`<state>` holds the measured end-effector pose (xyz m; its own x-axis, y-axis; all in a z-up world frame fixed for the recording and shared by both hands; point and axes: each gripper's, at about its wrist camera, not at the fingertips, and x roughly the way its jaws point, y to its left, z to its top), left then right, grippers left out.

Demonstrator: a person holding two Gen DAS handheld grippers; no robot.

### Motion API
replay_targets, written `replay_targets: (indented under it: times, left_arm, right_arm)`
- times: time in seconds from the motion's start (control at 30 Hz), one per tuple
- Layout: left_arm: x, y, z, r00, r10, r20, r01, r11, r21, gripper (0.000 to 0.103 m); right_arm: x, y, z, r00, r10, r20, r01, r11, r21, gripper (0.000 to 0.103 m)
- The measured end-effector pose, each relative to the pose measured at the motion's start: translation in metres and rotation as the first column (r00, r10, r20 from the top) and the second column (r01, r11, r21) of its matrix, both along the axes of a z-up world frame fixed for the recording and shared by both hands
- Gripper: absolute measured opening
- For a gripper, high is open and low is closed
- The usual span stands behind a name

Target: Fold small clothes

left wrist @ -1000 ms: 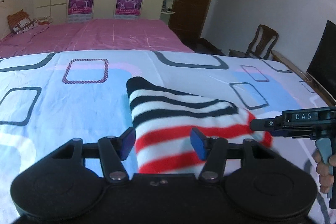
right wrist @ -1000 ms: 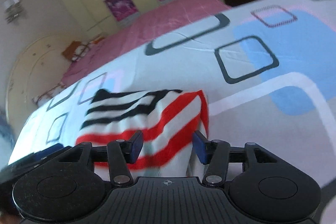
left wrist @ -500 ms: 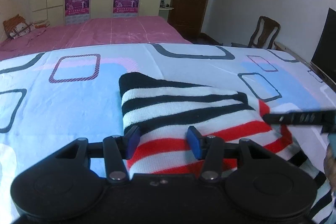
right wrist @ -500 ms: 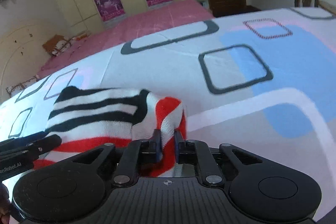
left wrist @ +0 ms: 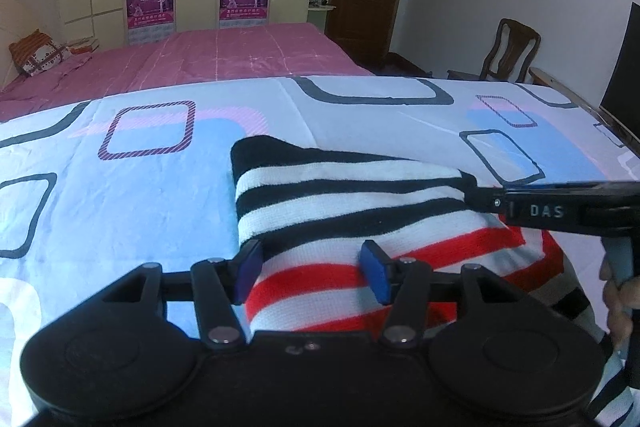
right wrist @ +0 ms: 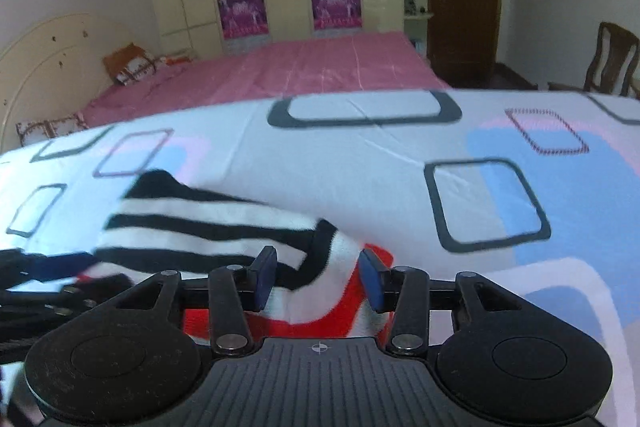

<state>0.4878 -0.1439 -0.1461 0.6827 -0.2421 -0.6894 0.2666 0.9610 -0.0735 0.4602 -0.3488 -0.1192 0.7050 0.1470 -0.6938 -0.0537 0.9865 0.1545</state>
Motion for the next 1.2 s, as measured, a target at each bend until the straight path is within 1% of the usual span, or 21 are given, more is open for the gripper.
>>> replay_targets:
  times: [0.03,0.07,0.1,0.2,0.27,0.37,0.47,0.57,0.7,0.77,0.83,0.93,1.0,1.07,1.1,1.2]
  left_arm:
    - [0.000,0.000,0.000,1.000,0.002,-0.001,-0.002,1.000,0.000,0.057]
    - [0.001,0.001,-0.001,1.000,0.004,-0.004,-0.004,1.000,-0.002,0.059]
    - [0.001,0.001,-0.001,1.000,0.006,-0.006,-0.006,1.000,-0.003,0.060]
    - [0.003,0.003,0.001,0.999,0.020,-0.025,-0.021,1.000,-0.010,0.062]
    - [0.001,0.006,0.004,0.999,0.033,-0.038,-0.033,0.999,-0.018,0.062]
    - [-0.005,0.007,0.010,0.999,0.039,-0.027,-0.040,0.999,-0.012,0.062]
    - [-0.015,0.007,0.017,0.999,0.030,-0.016,-0.030,1.000,-0.009,0.062]
    - [-0.029,0.006,0.023,1.000,0.012,-0.001,-0.012,1.000,0.002,0.062]
    - [-0.045,0.005,0.024,1.000,0.000,-0.014,0.000,1.000,0.003,0.062]
    - [-0.052,0.004,0.021,1.000,0.000,-0.020,0.001,1.000,0.007,0.062]
    - [-0.054,0.004,0.016,1.000,-0.001,-0.026,0.002,1.000,0.022,0.063]
    - [-0.052,0.007,0.011,0.999,0.004,-0.038,-0.004,1.000,0.010,0.066]
    - [-0.051,0.010,0.012,0.999,0.008,-0.047,-0.008,1.000,0.005,0.067]
    - [-0.052,0.012,0.014,0.998,0.015,-0.057,-0.016,1.000,-0.004,0.066]
    - [-0.054,0.014,0.017,0.998,0.018,-0.060,-0.019,1.000,-0.013,0.065]
    - [-0.064,0.017,0.022,0.998,0.013,-0.058,-0.016,0.999,-0.039,0.065]
  right_arm:
    - [0.003,-0.005,-0.006,0.999,-0.025,-0.019,0.025,1.000,0.012,0.039]
    - [0.004,-0.010,-0.012,0.998,-0.038,-0.046,0.038,0.999,0.003,0.029]
    - [0.002,-0.012,-0.013,0.999,-0.028,-0.029,0.028,1.000,0.000,0.029]
    - [0.001,-0.007,-0.008,0.999,-0.001,-0.034,-0.001,0.999,-0.037,0.029]
    - [-0.003,-0.011,-0.001,1.000,-0.009,-0.025,0.009,1.000,-0.020,0.029]
    - [-0.018,-0.014,0.016,0.999,-0.021,0.027,0.021,1.000,0.004,0.029]
    - [-0.031,-0.010,0.032,0.998,0.013,0.064,-0.014,1.000,0.014,0.029]
    - [-0.047,-0.001,0.039,0.995,0.066,0.077,-0.067,0.998,0.001,0.029]
    - [-0.069,0.007,0.035,0.994,0.097,0.058,-0.098,0.995,0.009,0.029]
    - [-0.079,0.012,0.029,0.992,0.114,0.046,-0.113,0.993,-0.016,0.029]
    - [-0.082,0.014,0.015,0.993,0.116,0.015,-0.115,0.992,-0.054,0.029]
    - [-0.080,0.012,0.004,0.995,0.103,0.014,-0.102,0.993,-0.067,0.029]
    - [-0.078,0.009,0.004,0.996,0.090,0.003,-0.090,0.995,-0.038,0.029]
    - [-0.079,0.008,0.006,0.996,0.089,-0.003,-0.089,0.995,-0.035,0.029]
    - [-0.081,0.006,0.009,0.996,0.085,0.000,-0.085,0.996,-0.026,0.029]
    - [-0.096,0.000,0.023,0.997,0.064,0.040,-0.065,0.998,0.017,0.029]
